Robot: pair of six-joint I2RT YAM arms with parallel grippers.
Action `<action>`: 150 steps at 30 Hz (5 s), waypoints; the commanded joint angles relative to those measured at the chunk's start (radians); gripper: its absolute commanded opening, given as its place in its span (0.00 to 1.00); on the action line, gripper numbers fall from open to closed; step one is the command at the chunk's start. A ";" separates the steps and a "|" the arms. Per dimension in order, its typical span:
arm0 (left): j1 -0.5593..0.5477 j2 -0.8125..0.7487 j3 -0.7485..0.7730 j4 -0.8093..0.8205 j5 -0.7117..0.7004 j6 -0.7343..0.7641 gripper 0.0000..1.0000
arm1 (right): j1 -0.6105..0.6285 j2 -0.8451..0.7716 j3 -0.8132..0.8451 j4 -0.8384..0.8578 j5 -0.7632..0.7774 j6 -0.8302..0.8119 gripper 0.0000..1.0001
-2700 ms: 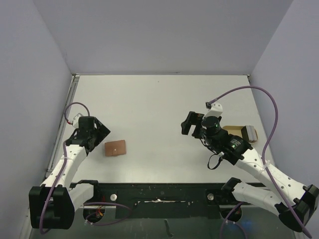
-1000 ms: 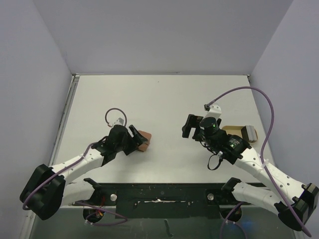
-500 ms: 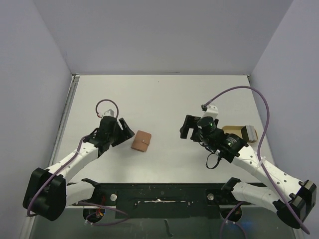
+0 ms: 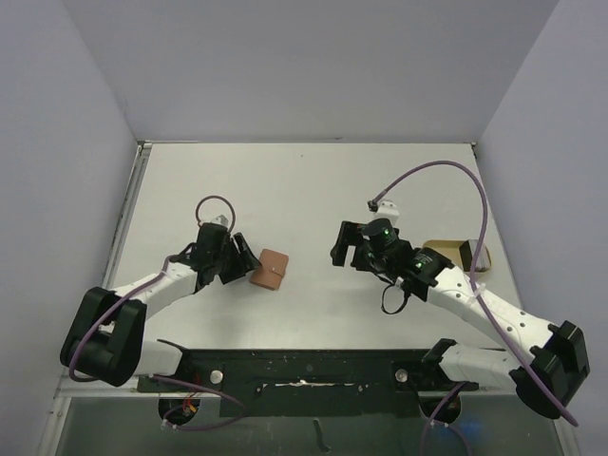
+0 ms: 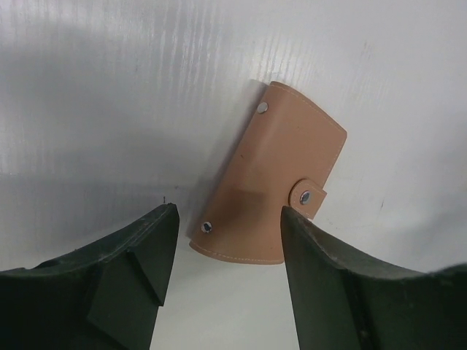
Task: Put the credit cards into the card holder
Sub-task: Move the card holder to the center of the board, then open the card holder at the center of the board.
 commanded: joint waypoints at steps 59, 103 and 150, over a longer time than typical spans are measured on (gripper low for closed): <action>-0.062 -0.846 0.159 -0.356 -0.535 0.315 0.75 | 0.208 1.016 0.708 -0.083 -0.049 -0.124 0.38; -0.056 -0.357 -0.098 0.052 0.099 -0.122 0.64 | 0.169 0.439 0.158 0.312 -0.155 -0.021 0.00; -0.030 -0.056 -0.038 0.128 0.135 -0.014 0.63 | -0.023 0.262 -0.177 0.368 -0.147 0.001 0.00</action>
